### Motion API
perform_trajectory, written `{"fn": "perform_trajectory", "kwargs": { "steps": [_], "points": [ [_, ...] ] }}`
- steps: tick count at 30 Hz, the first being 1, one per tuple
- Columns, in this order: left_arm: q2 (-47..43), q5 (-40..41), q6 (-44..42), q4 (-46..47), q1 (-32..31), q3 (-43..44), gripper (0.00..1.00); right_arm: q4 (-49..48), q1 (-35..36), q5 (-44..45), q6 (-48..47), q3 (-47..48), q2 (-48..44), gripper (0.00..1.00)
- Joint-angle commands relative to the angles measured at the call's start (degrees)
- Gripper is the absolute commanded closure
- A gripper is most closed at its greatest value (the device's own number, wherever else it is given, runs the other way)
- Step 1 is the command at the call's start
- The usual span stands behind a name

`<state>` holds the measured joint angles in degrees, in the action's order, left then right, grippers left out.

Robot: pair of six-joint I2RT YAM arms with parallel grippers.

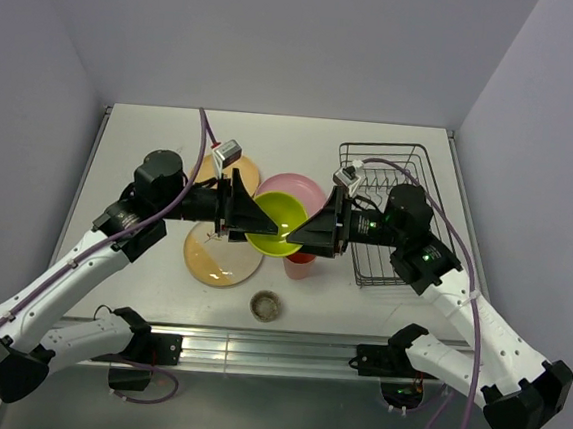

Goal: Load the mixed dishes into the dish rack

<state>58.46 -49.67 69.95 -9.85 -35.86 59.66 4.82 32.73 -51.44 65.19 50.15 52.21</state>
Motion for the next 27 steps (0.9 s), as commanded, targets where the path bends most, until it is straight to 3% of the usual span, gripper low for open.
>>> {"fn": "perform_trajectory", "kwargs": {
  "steps": [1, 5, 15, 27],
  "points": [
    [-2.5, -2.2, 5.8, 13.5, 0.1, -1.1, 1.00, -13.7, -0.7, -3.3, 8.6, -2.0, -0.9, 0.13],
    [-2.9, -1.7, 6.7, 14.8, 0.1, -2.2, 1.00, -20.2, -1.0, -3.3, 13.4, -3.4, -1.2, 0.13],
    [-4.1, 1.2, 8.3, 16.2, 0.2, -4.6, 1.00, -24.4, -1.1, -0.8, 16.6, -3.8, -0.9, 0.16],
    [-4.1, 2.7, 9.0, 16.7, 0.1, -4.9, 1.00, -20.9, -0.8, 1.3, 14.6, -0.6, 1.3, 0.18]
  ]
}}
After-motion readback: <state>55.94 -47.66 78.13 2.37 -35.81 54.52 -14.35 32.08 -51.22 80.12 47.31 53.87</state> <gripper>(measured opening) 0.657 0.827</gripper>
